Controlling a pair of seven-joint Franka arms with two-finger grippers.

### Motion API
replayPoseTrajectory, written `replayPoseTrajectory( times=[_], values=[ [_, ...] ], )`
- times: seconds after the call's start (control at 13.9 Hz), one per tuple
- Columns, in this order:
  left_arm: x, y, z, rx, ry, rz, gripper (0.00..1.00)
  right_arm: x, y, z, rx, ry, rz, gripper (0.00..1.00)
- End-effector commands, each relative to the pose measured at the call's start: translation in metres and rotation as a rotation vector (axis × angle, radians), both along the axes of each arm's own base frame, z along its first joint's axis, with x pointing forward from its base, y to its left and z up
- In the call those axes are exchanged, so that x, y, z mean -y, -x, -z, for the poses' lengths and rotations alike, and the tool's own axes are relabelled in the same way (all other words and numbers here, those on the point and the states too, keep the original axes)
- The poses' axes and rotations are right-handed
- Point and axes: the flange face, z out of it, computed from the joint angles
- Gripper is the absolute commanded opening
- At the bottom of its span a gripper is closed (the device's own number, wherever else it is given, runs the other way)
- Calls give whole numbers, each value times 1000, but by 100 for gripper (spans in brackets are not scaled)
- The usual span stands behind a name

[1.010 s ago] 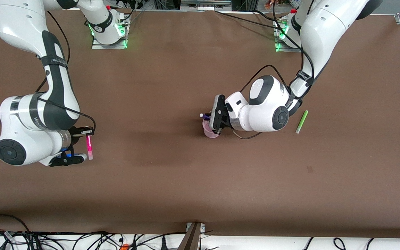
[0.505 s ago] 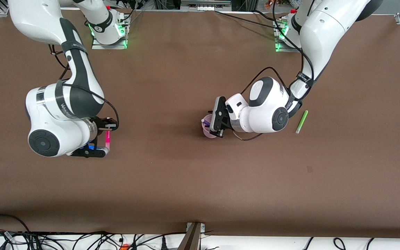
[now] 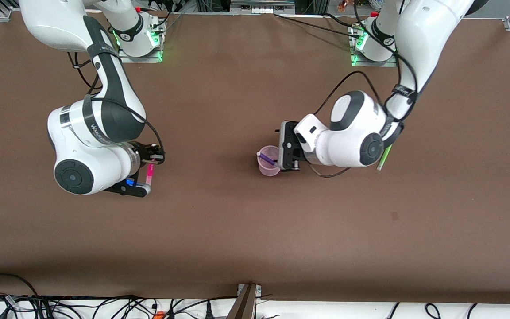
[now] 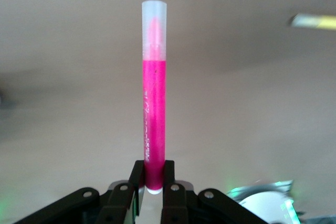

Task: Organize pens into pink holder with both arms
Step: 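Withdraw the left gripper while the right gripper carries pink pen to cup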

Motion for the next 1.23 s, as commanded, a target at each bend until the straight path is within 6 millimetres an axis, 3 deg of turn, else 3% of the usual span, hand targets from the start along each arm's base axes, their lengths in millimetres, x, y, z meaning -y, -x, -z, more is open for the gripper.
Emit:
replayPoseTrajectory(
  times=[0.0, 0.29, 0.5, 0.58, 0.79, 1.01, 1.15],
  values=[
    [-40, 0, -19, -146, -147, -133, 100, -13, 5, -13, -49, -48, 126, 0],
    [-86, -5, -49, -167, -341, -282, 100, -35, 8, -21, -135, -136, 296, 0],
    [-131, -6, -64, -243, -528, -465, 100, -50, 7, -18, -261, -247, 421, 0],
    [-143, -12, -78, -213, -599, -527, 100, -56, 4, -16, -305, -294, 473, 0],
    [-152, -13, -117, -207, -797, -731, 100, -72, -4, -5, -376, -380, 640, 0],
    [-171, -8, -169, -163, -869, -817, 100, -95, -7, 11, -483, -495, 811, 0],
    [-185, -1, -214, -114, -885, -864, 100, -138, 4, 26, -461, -507, 861, 0]
  ],
)
